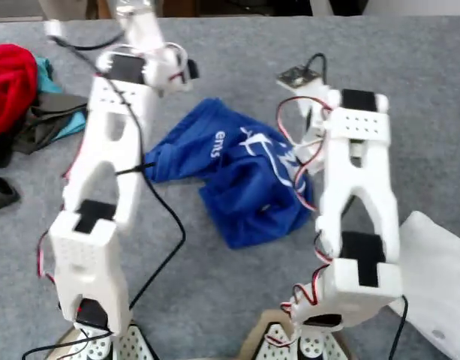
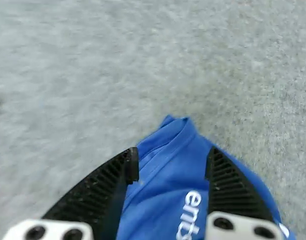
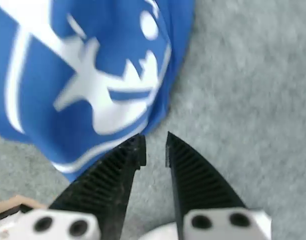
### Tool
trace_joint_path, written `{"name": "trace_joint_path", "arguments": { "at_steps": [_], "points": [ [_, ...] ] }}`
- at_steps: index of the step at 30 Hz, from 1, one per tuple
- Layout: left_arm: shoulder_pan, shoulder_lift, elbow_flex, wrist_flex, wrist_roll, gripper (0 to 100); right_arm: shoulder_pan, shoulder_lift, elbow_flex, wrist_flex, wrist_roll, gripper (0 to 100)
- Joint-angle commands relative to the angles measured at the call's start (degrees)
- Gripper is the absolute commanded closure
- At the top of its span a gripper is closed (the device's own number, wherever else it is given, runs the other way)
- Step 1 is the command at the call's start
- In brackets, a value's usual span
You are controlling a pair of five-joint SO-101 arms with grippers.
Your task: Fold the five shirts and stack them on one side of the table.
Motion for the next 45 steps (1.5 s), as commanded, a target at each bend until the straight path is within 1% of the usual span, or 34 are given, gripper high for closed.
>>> {"name": "trace_joint_path", "arguments": {
  "at_steps": [1,4,8,10,14,16,18,24,27,30,34,36,38,41,45],
  "points": [
    [2.5,4.3,0.1,-6.8,0.9,78,-4.4,0.3,1.3,-5.0,0.4,92.1],
    [2.8,9.5,0.1,-8.8,1.2,78,-7.7,2.2,6.5,-9.4,0.4,92.1],
    [2.4,15.7,0.1,-12.7,1.2,78,-10.3,4.2,11.6,-13.5,0.7,92.3],
    [1.8,17.8,0.1,-13.6,1.1,83,-11.9,4.4,12.5,-14.2,1.8,93.5],
    [-0.3,20.4,0.1,-14.2,0.7,98,-16.9,4.4,12.9,-12.4,6.2,97.0],
    [-2.1,20.9,0.5,-13.3,0.7,98,-20.1,4.4,12.9,-11.5,7.4,97.0],
    [-4.1,21.1,0.2,-10.1,-0.5,98,-23.4,4.4,12.9,-10.5,8.7,97.0],
    [-9.5,20.8,0.2,-1.5,-12.0,98,-34.9,4.7,12.6,-10.1,10.6,97.1],
    [-13.1,20.8,0.2,0.4,-15.3,98,-40.5,4.8,13.0,-10.0,12.7,97.1],
    [-18.2,20.6,-0.2,0.4,-15.8,98,-44.8,4.8,14.4,-10.0,14.7,97.0],
    [-24.1,19.8,-6.2,2.9,-15.8,98,-50.0,4.8,17.6,-10.0,17.1,97.0],
    [-25.0,19.8,-10.3,4.3,-15.7,98,-52.5,4.8,19.2,-8.9,18.5,96.9],
    [-24.4,19.8,-14.8,6.2,-15.4,98,-54.8,4.4,20.3,-7.5,19.3,96.6],
    [-21.5,19.9,-21.2,8.4,-15.3,98,-57.3,3.5,20.1,-4.9,19.2,90.2],
    [-17.7,20.2,-28.7,8.2,-12.9,98,-53.8,-3.4,21.0,-3.9,18.8,75.2]
  ]
}}
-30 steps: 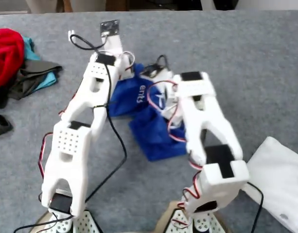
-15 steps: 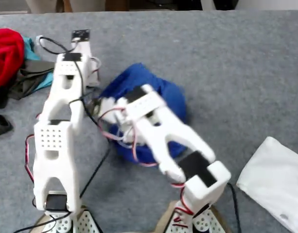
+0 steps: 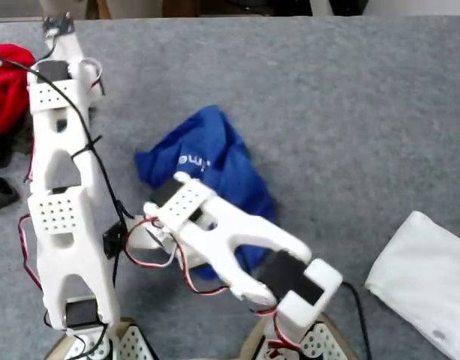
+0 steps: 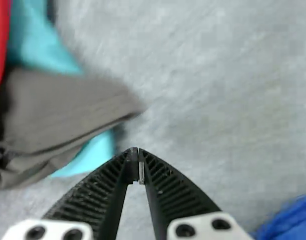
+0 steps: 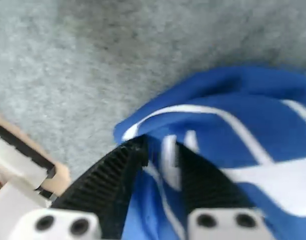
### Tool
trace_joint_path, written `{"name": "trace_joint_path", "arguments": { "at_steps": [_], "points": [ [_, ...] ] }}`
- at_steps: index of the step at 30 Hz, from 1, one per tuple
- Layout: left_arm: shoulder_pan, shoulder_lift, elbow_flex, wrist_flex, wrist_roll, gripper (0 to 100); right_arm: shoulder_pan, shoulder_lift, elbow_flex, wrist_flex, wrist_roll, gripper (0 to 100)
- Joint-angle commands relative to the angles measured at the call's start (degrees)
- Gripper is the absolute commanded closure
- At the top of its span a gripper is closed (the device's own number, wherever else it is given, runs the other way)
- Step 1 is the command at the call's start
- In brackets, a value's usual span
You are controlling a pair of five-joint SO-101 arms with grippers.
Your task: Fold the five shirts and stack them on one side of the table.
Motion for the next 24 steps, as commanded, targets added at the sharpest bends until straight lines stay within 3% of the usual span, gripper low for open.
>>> {"name": "trace_joint_path", "arguments": {
  "at_steps": [1,4,8,15,20,24],
  "points": [
    [3.7,-1.8,-9.4,0.3,1.7,98,2.6,-8.7,0.0,1.1,0.5,72.0],
    [4.8,-1.8,-14.0,0.1,1.7,98,10.1,-16.0,0.1,1.1,0.5,66.4],
    [6.3,-1.8,-16.2,-1.9,3.6,98,21.1,-25.8,-0.1,3.5,0.9,66.3],
    [17.0,2.8,-15.3,-5.4,8.0,98,33.9,-39.7,0.2,3.3,0.1,66.3],
    [23.6,12.1,-13.0,-7.0,7.8,98,42.9,-41.4,0.3,0.5,-4.4,66.3],
    [24.8,18.6,-13.1,-6.5,7.7,98,50.5,-38.9,1.8,-4.0,-7.0,66.3]
  ]
}}
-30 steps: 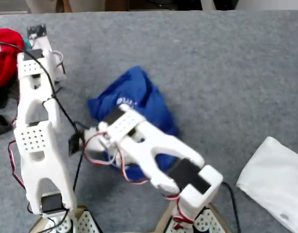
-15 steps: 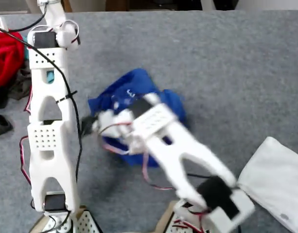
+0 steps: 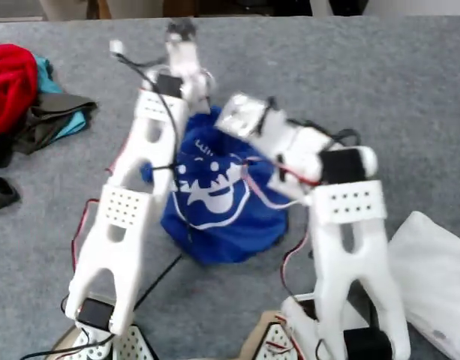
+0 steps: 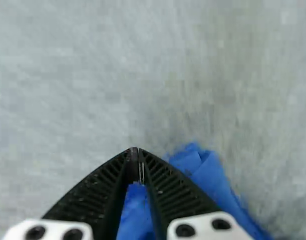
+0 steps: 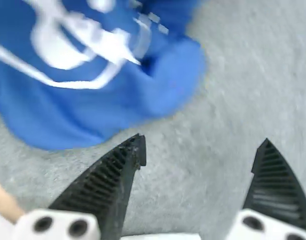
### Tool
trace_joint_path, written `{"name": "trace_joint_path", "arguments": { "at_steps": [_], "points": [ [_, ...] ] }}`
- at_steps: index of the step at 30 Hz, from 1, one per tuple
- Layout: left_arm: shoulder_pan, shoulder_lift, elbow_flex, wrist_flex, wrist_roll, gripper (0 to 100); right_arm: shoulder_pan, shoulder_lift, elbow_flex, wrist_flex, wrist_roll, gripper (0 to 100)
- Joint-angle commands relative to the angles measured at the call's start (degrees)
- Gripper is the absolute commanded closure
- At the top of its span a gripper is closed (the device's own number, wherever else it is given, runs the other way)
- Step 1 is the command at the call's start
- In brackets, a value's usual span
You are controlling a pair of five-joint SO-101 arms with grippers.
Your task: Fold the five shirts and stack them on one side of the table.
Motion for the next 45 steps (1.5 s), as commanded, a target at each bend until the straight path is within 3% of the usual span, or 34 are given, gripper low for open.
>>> {"name": "trace_joint_path", "arguments": {
  "at_steps": [1,5,13,21,24,28,32,37,41,45],
  "points": [
    [-0.1,2.2,-0.4,0.0,0.3,98,6.4,1.3,0.7,-4.2,-2.5,66.3],
    [-3.8,2.8,-0.4,6.5,-0.8,98,9.1,5.8,0.8,-6.5,-4.1,66.3],
    [-14.5,2.9,-4.5,20.6,-12.2,98,8.0,13.0,0.7,-11.8,-7.3,67.5],
    [-24.1,3.2,-11.3,29.7,-16.8,98,5.1,20.6,-4.4,-15.4,-12.0,90.1],
    [-22.7,2.7,-13.4,29.5,-16.1,98,6.2,25.5,-8.7,-17.8,-16.3,91.5],
    [-14.6,2.8,-23.8,29.2,-10.0,98,11.1,32.5,-13.8,-22.3,-26.4,91.5],
    [-5.0,2.9,-23.3,19.6,-8.1,98,15.9,37.8,-16.0,-26.4,-31.9,91.5],
    [0.1,4.4,-18.5,1.8,-7.7,98,16.9,42.3,-15.9,-32.2,-31.8,91.5],
    [2.6,5.1,-14.2,-6.4,-7.0,93,16.9,44.0,-16.2,-34.3,-31.8,91.5],
    [3.3,5.1,-7.6,-15.8,2.5,83,17.0,44.1,-16.3,-34.4,-31.8,91.5]
  ]
}}
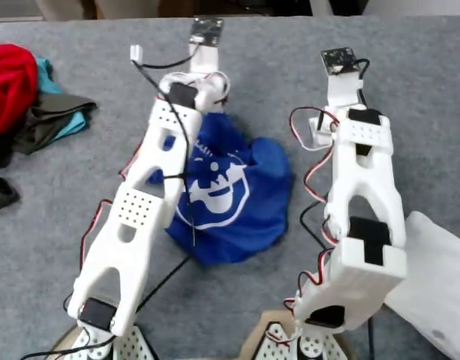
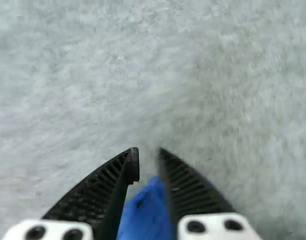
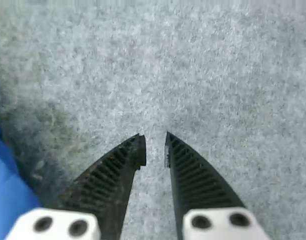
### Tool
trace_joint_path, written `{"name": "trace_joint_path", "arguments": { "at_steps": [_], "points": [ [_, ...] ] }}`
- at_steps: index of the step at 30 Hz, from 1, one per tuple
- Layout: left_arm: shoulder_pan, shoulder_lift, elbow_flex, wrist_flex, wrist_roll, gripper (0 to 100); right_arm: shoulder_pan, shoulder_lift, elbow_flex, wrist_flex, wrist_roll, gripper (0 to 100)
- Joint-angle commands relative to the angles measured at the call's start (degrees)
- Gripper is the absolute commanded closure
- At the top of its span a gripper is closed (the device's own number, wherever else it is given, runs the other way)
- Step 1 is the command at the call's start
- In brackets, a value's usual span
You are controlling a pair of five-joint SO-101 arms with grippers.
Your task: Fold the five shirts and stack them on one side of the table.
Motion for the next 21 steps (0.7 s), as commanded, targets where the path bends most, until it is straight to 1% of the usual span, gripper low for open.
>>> {"name": "trace_joint_path", "arguments": {
  "at_steps": [1,3,7,8,10,13,16,21],
  "points": [
    [0.4,-1.2,4.3,-8.7,7.6,82,1.0,-0.1,-3.1,-1.1,-0.3,91.5],
    [0.3,-1.5,6.7,-10.6,8.3,82,1.1,-0.1,-2.9,-2.0,-0.3,91.5],
    [0.4,-1.2,9.4,-9.8,8.2,82,1.1,-0.1,-2.9,-2.2,-0.3,91.5],
    [0.3,-1.2,9.6,-8.1,7.4,82,1.2,-0.1,-2.9,-2.2,-0.3,91.5],
    [-0.1,-1.5,9.8,-3.7,3.3,83,1.7,-0.1,-2.8,-2.2,-0.3,91.5],
    [-1.5,-1.6,9.7,1.6,-1.1,89,2.2,0.0,-2.8,-2.2,-0.3,91.5],
    [-3.8,-1.6,6.8,4.9,-1.5,93,2.2,0.0,-2.8,-2.2,-0.3,91.5],
    [-5.1,-1.1,-1.6,12.8,-1.8,93,2.2,0.0,-2.8,-2.2,-0.3,91.5]
  ]
}}
